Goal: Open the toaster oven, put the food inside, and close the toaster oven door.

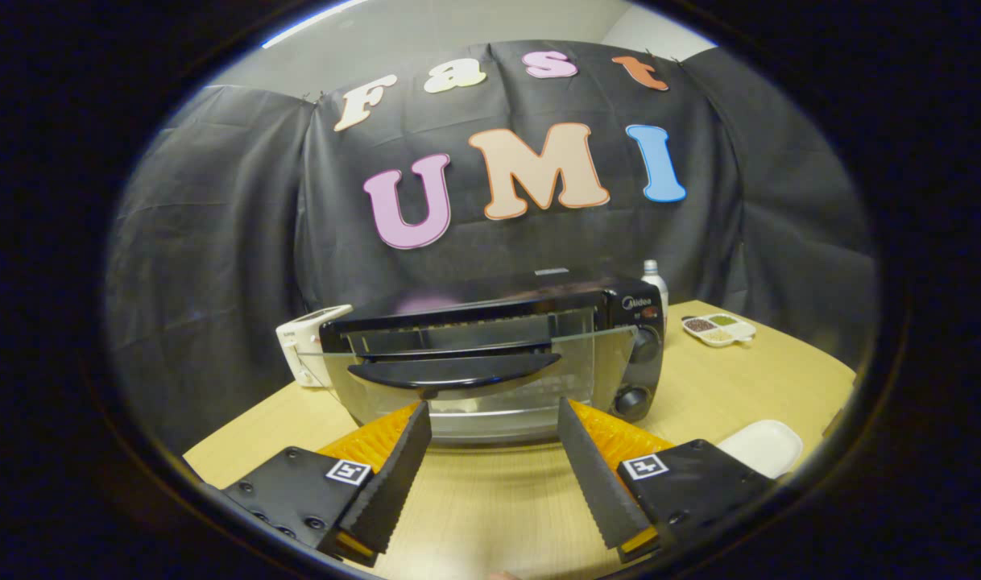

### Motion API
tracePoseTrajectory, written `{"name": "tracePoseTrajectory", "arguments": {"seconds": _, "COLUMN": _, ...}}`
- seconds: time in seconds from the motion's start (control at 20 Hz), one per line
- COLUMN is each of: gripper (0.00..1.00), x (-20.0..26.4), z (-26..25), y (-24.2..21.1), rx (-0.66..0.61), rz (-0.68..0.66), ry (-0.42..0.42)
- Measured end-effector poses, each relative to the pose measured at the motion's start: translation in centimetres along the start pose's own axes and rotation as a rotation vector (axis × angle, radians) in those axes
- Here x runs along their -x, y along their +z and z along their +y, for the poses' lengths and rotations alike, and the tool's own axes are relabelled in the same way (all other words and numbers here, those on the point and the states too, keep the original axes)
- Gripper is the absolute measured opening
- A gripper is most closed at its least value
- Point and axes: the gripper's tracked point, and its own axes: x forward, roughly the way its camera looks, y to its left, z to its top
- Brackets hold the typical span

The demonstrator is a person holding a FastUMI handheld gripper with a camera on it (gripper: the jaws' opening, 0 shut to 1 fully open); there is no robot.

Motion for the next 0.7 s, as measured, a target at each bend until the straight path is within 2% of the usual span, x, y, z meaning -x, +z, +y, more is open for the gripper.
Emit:
{"name": "tracePoseTrajectory", "arguments": {"seconds": 0.4, "gripper": 0.97, "x": -4.7, "z": -0.5, "y": 1.5, "rx": 0.022, "rz": -0.011, "ry": -0.007}}
{"name": "tracePoseTrajectory", "arguments": {"seconds": 0.7, "gripper": 0.97, "x": -5.2, "z": -0.8, "y": 2.0, "rx": 0.041, "rz": -0.026, "ry": -0.012}}
